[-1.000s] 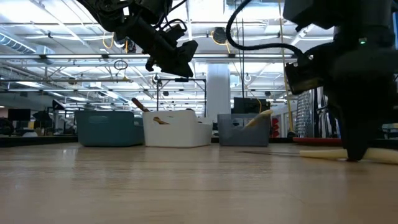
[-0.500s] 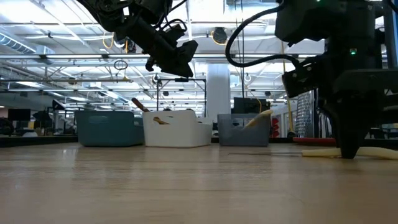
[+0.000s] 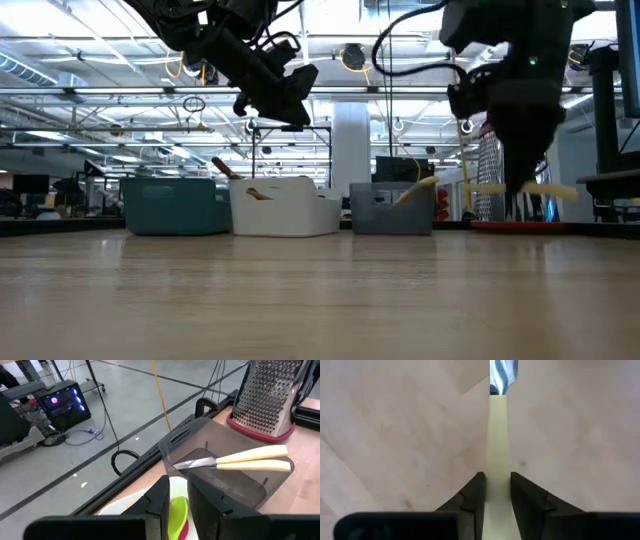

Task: Pick & Place Kitchen Items
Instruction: Put the yellow table knife into the black bin

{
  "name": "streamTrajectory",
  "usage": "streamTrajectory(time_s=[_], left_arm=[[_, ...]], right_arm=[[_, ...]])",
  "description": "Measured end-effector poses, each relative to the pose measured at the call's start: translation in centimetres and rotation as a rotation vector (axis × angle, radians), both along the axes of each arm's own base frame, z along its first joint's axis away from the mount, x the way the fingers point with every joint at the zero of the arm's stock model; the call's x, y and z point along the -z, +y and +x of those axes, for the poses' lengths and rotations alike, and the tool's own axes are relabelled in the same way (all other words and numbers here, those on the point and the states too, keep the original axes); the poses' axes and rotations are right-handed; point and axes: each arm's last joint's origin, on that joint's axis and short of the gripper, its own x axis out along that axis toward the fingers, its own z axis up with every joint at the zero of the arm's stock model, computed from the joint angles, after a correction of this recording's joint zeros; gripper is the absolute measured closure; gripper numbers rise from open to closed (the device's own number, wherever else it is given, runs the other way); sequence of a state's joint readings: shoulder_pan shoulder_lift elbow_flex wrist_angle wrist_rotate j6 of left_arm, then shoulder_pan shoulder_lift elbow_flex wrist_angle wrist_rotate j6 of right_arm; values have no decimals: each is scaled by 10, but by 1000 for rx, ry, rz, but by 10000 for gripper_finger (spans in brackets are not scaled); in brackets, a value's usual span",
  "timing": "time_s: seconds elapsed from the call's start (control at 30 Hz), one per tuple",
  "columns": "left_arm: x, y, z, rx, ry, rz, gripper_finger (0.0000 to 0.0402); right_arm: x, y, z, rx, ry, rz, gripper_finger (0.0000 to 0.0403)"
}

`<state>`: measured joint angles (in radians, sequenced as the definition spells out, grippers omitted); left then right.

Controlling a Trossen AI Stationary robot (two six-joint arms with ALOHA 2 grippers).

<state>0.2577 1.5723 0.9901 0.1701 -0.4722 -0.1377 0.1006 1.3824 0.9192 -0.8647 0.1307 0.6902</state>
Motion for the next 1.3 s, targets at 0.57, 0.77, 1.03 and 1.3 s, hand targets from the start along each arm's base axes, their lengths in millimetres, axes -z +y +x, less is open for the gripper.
streamTrajectory(time_s=[0.57, 0.77, 1.03, 1.3], left_arm=[[1, 0, -1, 1, 16, -6, 330], [2, 0, -1, 2, 20, -4, 330], [2, 0, -1, 4, 30, -2, 330], [7, -1, -3, 5, 86, -17, 330]], right_arm=[[-68, -86, 1, 264, -222, 453, 337], [-70, -116, -9, 427, -297, 640, 335], [-63, -154, -24, 603, -426, 729, 333], [-34, -168, -19, 690, -632, 912, 333]])
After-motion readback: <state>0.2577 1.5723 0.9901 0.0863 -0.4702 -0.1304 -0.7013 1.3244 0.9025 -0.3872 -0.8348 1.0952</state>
